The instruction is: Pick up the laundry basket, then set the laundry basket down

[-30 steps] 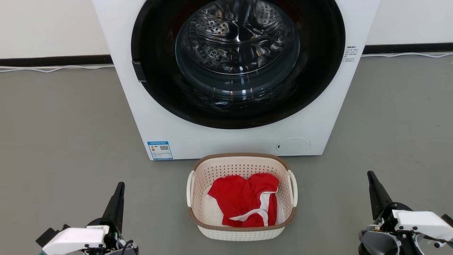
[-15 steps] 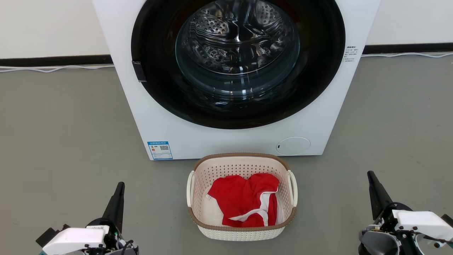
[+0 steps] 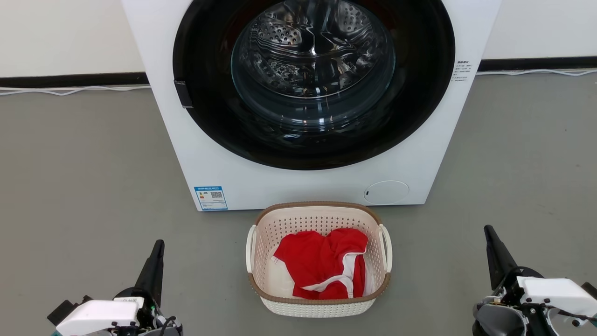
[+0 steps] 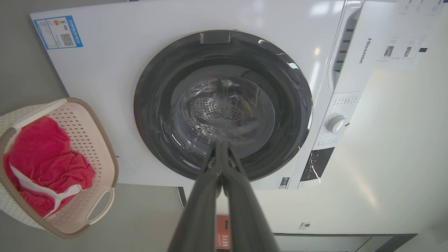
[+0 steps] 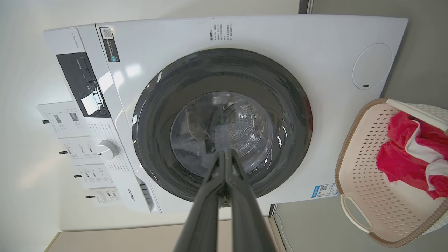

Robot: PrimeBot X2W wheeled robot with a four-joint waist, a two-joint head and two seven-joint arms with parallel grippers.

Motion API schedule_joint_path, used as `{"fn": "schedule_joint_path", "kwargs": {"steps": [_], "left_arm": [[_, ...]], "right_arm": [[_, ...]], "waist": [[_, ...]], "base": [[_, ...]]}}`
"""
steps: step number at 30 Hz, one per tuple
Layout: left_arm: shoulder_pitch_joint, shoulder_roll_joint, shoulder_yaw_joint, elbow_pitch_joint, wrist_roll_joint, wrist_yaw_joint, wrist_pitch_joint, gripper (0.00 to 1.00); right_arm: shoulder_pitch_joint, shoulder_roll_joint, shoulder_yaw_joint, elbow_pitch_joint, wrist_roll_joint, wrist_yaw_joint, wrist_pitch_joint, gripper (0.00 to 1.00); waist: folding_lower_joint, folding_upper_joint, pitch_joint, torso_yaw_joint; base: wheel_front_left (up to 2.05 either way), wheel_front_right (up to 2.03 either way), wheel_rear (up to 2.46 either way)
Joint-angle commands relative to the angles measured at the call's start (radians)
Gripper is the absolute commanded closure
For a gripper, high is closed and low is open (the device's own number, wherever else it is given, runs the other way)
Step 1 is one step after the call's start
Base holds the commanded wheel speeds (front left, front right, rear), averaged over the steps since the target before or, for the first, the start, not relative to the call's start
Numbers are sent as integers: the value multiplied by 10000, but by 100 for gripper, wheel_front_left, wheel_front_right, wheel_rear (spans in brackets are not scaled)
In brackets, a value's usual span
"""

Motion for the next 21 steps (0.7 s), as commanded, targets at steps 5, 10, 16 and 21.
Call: {"fn": "schedule_joint_path", "kwargs": {"steps": [5, 10, 16, 21], "left_arm": [[79, -32, -21, 142, 6, 6, -59, 0], [100, -25, -104, 94, 27, 3, -211, 0], [134, -17, -167, 58, 158, 0, -390, 0], [129, -10, -192, 86, 601, -3, -538, 0]], "right_arm": [[51, 18, 39, 118, 15, -3, -48, 0], [84, 16, 131, 20, -25, 1, -193, 0], [114, -41, 284, -37, -309, 4, -385, 0], [105, -76, 279, -23, -953, 7, -533, 0]], "waist": [[1, 0, 8, 0], [22, 0, -11, -1], [1, 0, 12, 3], [1, 0, 17, 13]], "base": [[0, 0, 0], [0, 0, 0], [0, 0, 0], [0, 0, 0]]}}
